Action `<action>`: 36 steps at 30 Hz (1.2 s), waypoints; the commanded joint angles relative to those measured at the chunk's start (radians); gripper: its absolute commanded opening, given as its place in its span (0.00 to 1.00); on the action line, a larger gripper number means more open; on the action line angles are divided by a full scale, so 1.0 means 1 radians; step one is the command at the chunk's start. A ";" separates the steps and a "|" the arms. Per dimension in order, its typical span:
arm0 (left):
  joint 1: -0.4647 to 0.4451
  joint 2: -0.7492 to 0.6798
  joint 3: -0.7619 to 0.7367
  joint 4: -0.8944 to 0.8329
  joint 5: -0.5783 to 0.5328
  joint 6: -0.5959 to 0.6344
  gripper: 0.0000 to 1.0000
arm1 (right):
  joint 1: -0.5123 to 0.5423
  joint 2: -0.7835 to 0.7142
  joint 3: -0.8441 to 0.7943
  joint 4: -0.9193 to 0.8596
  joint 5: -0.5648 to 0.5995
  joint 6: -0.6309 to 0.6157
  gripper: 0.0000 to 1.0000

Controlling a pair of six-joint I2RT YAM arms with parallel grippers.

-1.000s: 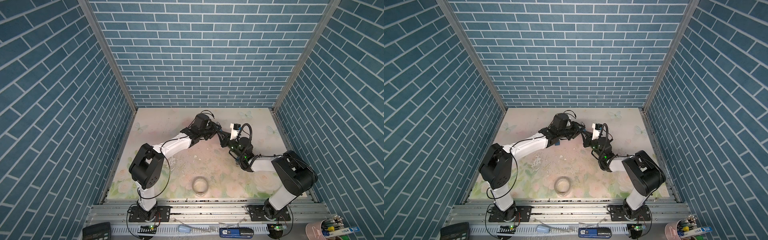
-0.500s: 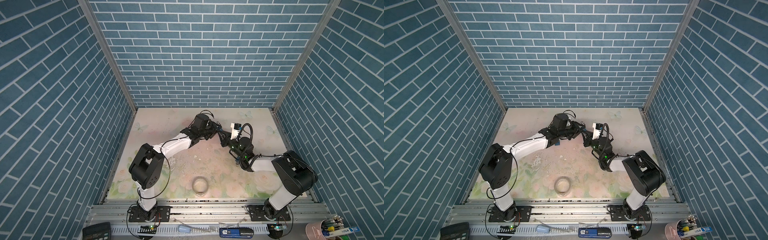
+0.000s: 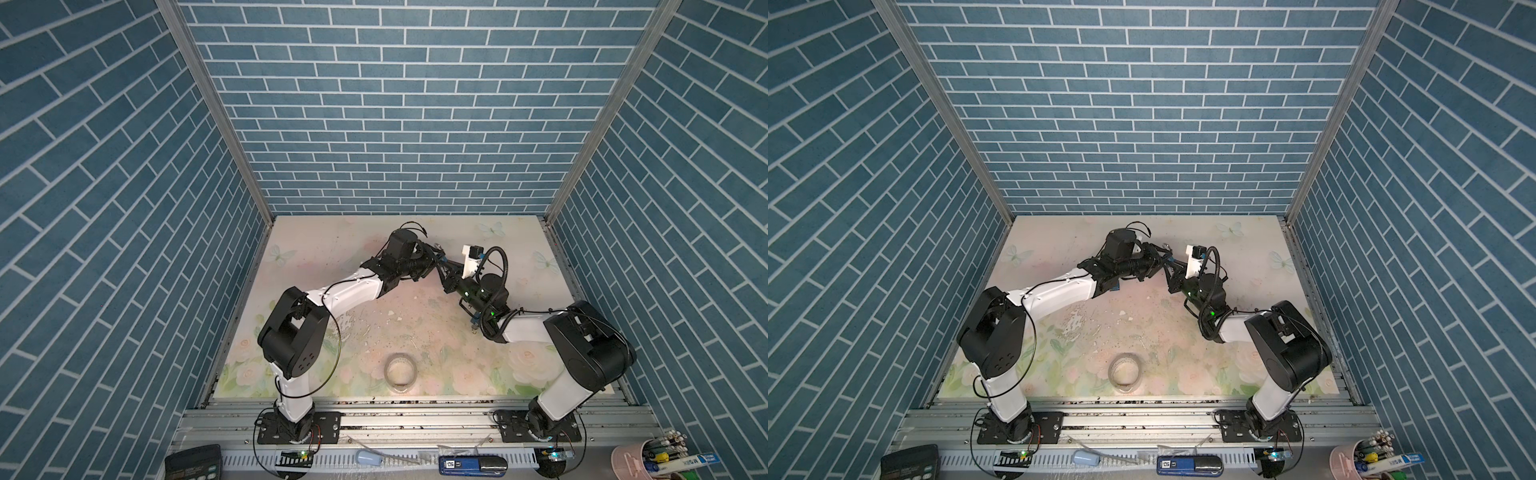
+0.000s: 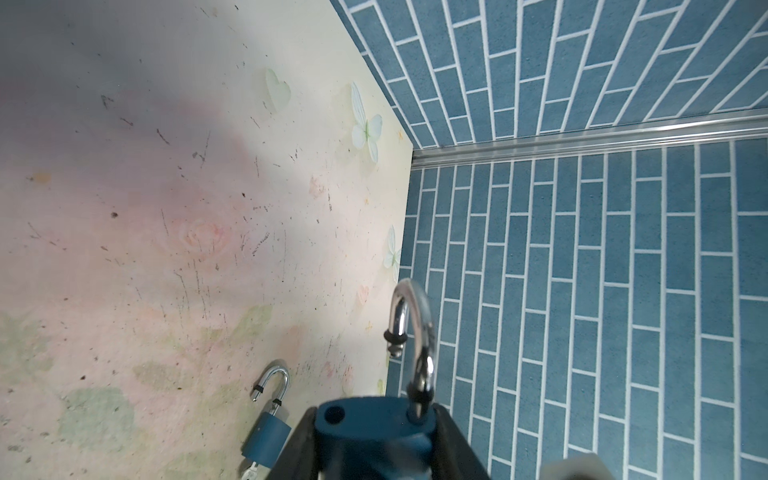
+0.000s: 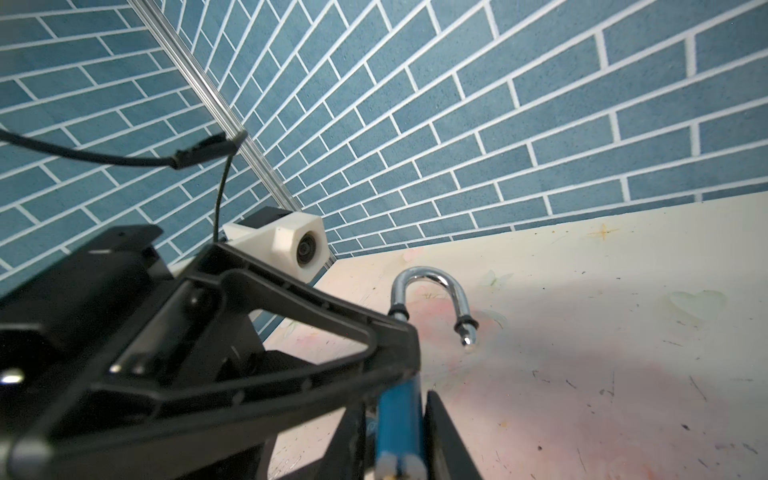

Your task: Lock with the key

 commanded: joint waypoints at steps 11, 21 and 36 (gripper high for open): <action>0.004 -0.045 -0.033 0.081 0.009 -0.033 0.18 | -0.013 -0.040 0.007 0.039 -0.023 -0.024 0.21; 0.004 -0.037 -0.044 0.116 0.020 -0.061 0.18 | -0.017 -0.025 0.006 0.054 -0.040 -0.006 0.18; 0.005 -0.048 -0.049 0.142 0.039 -0.075 0.31 | -0.033 -0.020 0.008 0.047 -0.089 0.018 0.00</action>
